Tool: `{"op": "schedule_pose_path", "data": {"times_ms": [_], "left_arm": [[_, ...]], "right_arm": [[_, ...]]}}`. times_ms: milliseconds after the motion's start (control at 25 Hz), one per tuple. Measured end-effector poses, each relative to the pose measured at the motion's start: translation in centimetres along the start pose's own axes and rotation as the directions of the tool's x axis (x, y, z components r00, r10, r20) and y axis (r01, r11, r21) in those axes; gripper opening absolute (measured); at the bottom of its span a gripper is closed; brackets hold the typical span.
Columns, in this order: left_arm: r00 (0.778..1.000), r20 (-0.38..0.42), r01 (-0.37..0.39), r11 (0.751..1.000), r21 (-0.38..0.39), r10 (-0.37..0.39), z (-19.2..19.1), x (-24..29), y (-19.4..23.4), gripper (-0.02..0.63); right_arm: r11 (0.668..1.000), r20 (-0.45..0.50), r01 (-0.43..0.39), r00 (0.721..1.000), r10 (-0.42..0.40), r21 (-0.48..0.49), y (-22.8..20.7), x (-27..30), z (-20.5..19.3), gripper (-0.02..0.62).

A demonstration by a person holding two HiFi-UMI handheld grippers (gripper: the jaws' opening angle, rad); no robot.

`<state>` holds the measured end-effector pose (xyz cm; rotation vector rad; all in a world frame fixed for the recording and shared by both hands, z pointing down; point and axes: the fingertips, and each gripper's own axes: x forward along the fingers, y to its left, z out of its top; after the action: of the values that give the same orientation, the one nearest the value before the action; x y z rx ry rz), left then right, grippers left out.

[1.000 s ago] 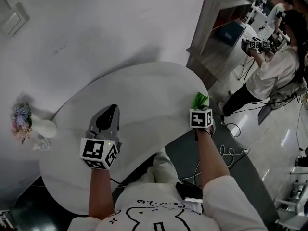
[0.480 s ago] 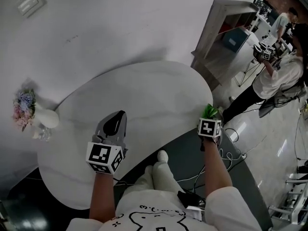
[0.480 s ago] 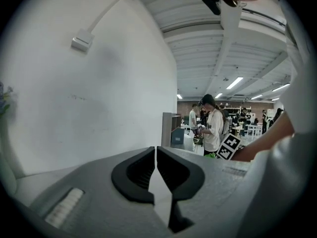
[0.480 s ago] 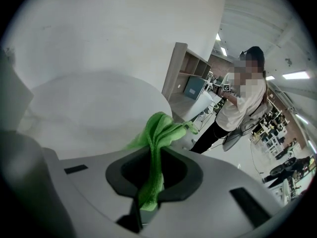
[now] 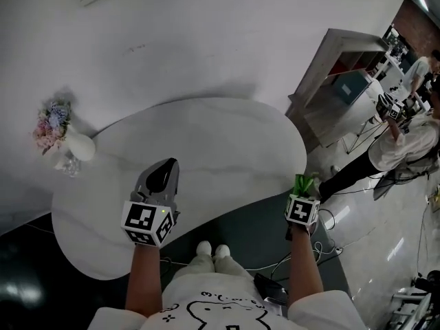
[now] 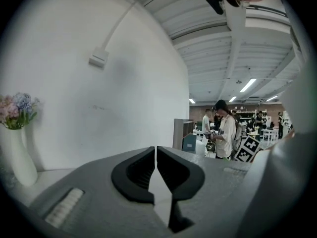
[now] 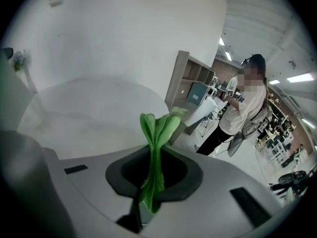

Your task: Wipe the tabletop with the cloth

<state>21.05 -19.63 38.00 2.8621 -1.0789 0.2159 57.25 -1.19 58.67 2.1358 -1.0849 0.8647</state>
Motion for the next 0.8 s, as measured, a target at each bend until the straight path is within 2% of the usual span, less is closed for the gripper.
{"op": "schedule_pose_path", "data": {"times_ms": [200,360,600,800], "left_arm": [[0.996,0.026,-0.083,0.997,-0.008,0.083,1.3,-2.5,-0.5,0.020],[0.991,0.012,-0.136,0.991,0.007,0.136,1.2,-4.5,-0.4,0.020],[0.977,0.017,-0.212,0.977,0.004,0.212,1.1,-7.1,0.9,0.020],[0.973,0.011,-0.231,0.973,0.020,0.231,0.8,-8.7,1.0,0.020]], "right_arm": [[0.997,0.088,-0.074,0.993,0.075,-0.024,0.9,-2.5,1.9,0.041],[0.991,0.139,-0.134,0.981,0.135,-0.020,2.5,-3.9,2.5,0.041],[0.975,0.204,-0.214,0.954,0.222,-0.058,6.2,-5.1,4.1,0.041],[0.953,0.234,-0.287,0.924,0.303,-0.101,9.8,-6.4,5.4,0.041]]}}
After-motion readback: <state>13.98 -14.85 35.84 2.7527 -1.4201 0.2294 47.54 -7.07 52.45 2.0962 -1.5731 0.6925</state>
